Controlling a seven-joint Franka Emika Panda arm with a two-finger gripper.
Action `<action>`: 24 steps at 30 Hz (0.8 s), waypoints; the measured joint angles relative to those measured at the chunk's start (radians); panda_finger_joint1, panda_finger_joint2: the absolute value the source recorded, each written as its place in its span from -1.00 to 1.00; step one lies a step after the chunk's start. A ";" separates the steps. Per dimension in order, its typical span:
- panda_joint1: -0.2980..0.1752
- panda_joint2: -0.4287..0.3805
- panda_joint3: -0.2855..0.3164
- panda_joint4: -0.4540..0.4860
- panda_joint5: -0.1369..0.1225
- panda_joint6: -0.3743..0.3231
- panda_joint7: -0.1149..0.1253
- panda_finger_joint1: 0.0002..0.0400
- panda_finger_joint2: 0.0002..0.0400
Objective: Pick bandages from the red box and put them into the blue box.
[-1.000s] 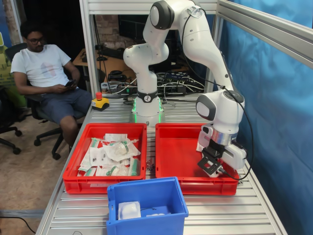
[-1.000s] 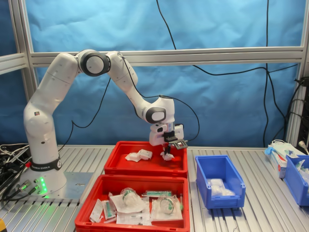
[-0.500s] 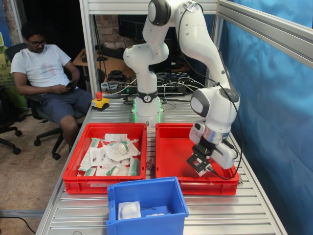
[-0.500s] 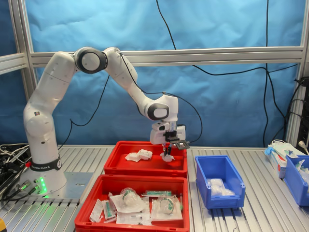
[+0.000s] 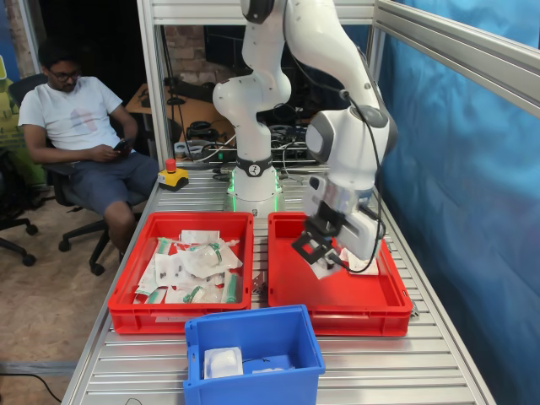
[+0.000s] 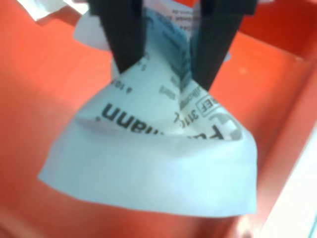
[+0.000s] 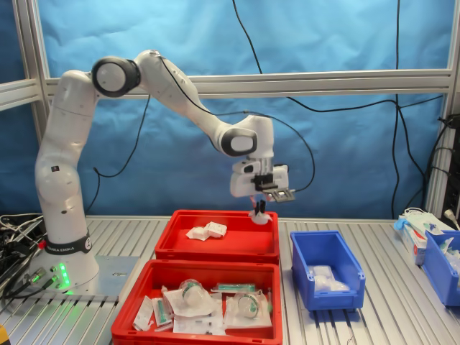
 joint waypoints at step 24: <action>0.000 -0.134 -0.254 0.141 0.000 -0.086 -0.024 -0.69 -0.69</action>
